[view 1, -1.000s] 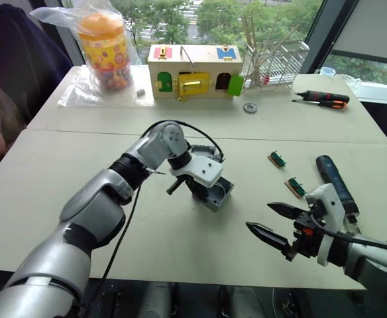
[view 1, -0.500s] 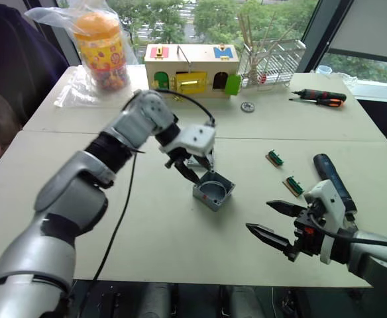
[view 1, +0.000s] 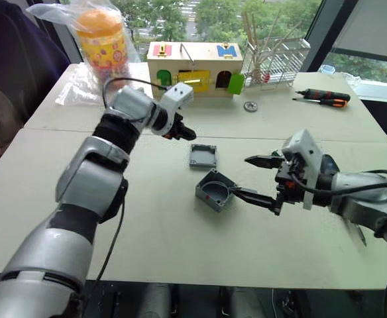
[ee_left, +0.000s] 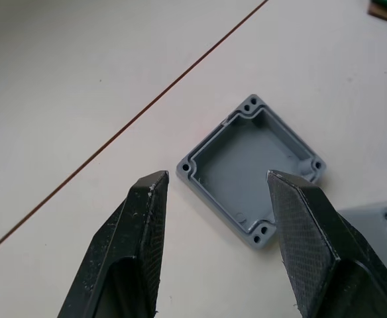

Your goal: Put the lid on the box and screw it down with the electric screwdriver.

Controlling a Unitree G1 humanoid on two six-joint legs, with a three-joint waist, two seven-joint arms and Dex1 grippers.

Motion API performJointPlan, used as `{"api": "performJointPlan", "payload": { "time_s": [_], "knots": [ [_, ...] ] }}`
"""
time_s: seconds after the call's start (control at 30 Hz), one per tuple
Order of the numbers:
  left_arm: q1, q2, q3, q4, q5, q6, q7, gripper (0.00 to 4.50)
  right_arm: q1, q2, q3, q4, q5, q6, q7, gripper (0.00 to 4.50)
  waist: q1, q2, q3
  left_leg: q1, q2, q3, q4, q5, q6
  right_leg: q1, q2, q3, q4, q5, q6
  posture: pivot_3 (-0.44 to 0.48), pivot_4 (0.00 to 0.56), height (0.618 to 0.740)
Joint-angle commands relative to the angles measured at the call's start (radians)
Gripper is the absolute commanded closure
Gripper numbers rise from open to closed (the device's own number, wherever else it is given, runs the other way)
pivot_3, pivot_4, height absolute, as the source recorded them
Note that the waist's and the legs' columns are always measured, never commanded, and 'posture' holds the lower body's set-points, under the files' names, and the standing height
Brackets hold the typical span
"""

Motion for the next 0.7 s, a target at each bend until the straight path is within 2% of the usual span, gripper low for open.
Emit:
{"api": "performJointPlan", "payload": {
  "time_s": [0.03,0.2,0.37,0.57,0.67,0.7],
  "knots": [
    [-0.031,-0.027,0.068,0.071,0.025,-0.017,0.082,2.11,-0.035,0.004,0.000,-0.019,-0.054,-0.020,0.026,0.00,0.000,0.000,0.000,-0.001,0.000,0.000,0.000,0.000,-0.001,-0.001,0.000,0.000,0.000,0.000,0.000,0.000,0.150,0.706],
    [-0.039,-0.082,0.112,0.169,0.049,-0.064,0.127,2.11,-0.025,0.006,-0.031,-0.038,-0.081,-0.009,0.029,0.00,0.003,0.000,0.000,-0.001,-0.001,0.001,0.002,0.003,-0.004,-0.001,0.000,-0.001,0.001,0.001,0.000,0.000,0.150,0.706],
    [-0.032,-0.139,0.104,0.220,0.095,-0.113,0.112,2.11,0.033,0.024,-0.066,-0.089,-0.096,0.013,-0.018,0.00,0.002,0.000,0.000,-0.001,-0.001,0.002,0.002,0.003,-0.004,-0.001,0.000,-0.002,0.001,0.001,0.001,0.000,0.150,0.706],
    [-0.015,-0.159,0.076,0.261,0.170,-0.154,0.092,2.11,0.076,0.043,-0.105,-0.127,-0.098,0.039,-0.054,0.00,0.000,0.000,0.000,-0.001,-0.001,0.002,0.002,0.003,-0.005,-0.001,0.000,-0.002,0.001,0.001,0.001,0.000,0.150,0.706],
    [-0.013,-0.166,0.084,0.272,0.188,-0.158,0.099,2.93,0.086,0.049,-0.119,-0.132,-0.100,0.048,-0.064,0.00,0.002,0.000,0.000,-0.001,-0.001,0.002,0.002,0.003,-0.005,-0.001,0.000,-0.002,0.001,0.001,0.001,0.000,0.150,0.706],
    [-0.013,-0.168,0.089,0.274,0.191,-0.159,0.103,3.38,0.088,0.050,-0.122,-0.131,-0.101,0.050,-0.064,0.00,0.002,0.000,0.000,-0.001,-0.001,0.002,0.002,0.003,-0.005,-0.001,0.000,-0.001,0.001,0.001,0.001,0.000,0.150,0.706]
  ]
}}
